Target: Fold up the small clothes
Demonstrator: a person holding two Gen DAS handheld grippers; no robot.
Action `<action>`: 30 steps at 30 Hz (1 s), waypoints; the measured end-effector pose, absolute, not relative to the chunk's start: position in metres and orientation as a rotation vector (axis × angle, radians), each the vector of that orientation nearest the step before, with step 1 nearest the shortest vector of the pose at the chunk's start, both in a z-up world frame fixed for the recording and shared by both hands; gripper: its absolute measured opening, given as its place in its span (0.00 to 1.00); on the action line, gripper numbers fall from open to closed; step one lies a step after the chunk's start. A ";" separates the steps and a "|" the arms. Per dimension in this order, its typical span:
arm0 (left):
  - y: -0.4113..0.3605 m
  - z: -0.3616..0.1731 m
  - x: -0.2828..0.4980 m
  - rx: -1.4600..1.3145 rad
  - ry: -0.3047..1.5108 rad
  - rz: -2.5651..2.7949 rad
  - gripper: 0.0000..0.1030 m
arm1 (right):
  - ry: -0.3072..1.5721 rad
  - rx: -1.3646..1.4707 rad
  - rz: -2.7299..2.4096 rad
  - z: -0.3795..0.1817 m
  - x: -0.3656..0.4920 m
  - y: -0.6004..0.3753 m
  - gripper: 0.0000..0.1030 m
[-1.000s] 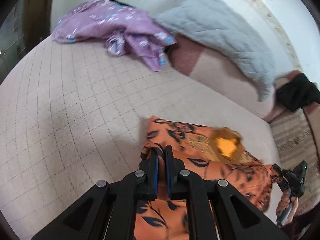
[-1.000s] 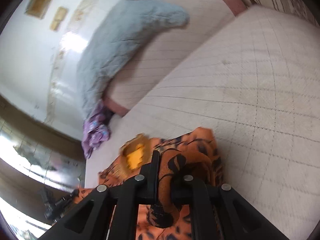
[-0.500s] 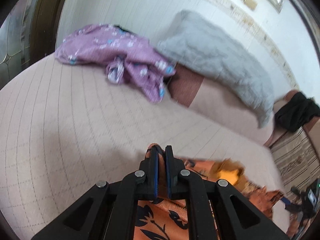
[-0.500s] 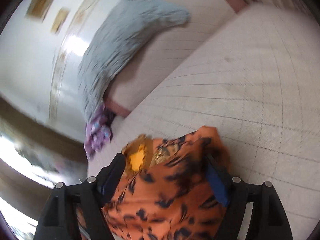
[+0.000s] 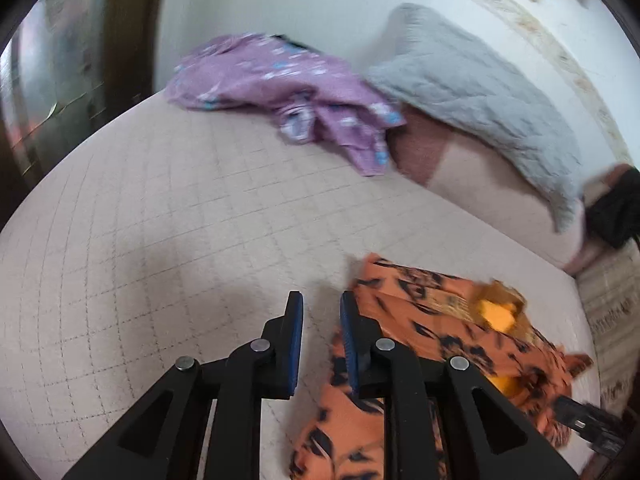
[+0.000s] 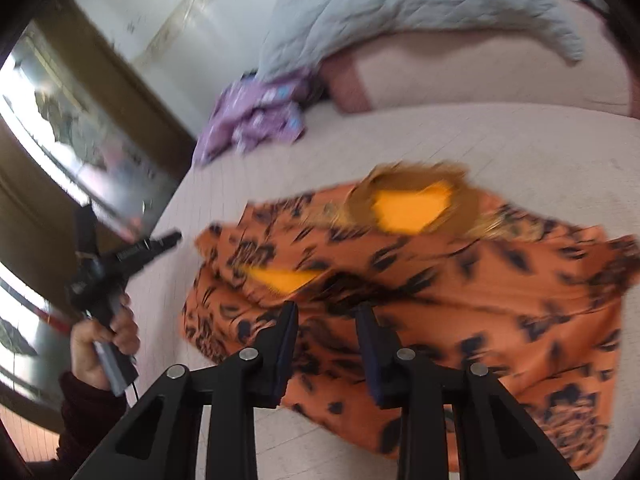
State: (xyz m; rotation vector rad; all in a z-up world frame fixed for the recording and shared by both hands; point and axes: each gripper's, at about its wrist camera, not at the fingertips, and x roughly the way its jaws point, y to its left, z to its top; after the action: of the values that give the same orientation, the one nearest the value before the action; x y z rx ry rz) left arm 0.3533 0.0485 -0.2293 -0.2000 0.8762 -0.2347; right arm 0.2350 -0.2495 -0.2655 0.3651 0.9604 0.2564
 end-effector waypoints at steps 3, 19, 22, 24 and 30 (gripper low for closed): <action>0.028 -0.231 0.344 -0.155 0.909 -0.333 0.18 | 0.984 0.343 0.243 -0.274 0.238 -0.236 0.31; -0.045 -0.300 0.331 -0.015 1.138 -0.614 0.19 | 1.063 0.429 0.334 -0.314 0.261 -0.229 0.31; -0.032 -0.301 0.348 -0.199 1.161 -0.654 0.19 | 1.029 0.584 0.382 -0.313 0.256 -0.254 0.44; -0.020 -0.294 0.353 -0.299 1.143 -0.684 0.19 | 0.967 0.692 0.375 -0.311 0.249 -0.273 0.74; -0.005 -0.291 0.371 -0.405 1.115 -0.655 0.19 | 0.899 0.923 0.445 -0.318 0.253 -0.293 0.74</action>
State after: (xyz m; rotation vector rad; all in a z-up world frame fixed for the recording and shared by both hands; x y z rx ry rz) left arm 0.3713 -0.0049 -0.2911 -0.4053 1.1154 -0.6548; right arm 0.2534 -0.2933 -0.3179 0.9232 0.8989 0.4449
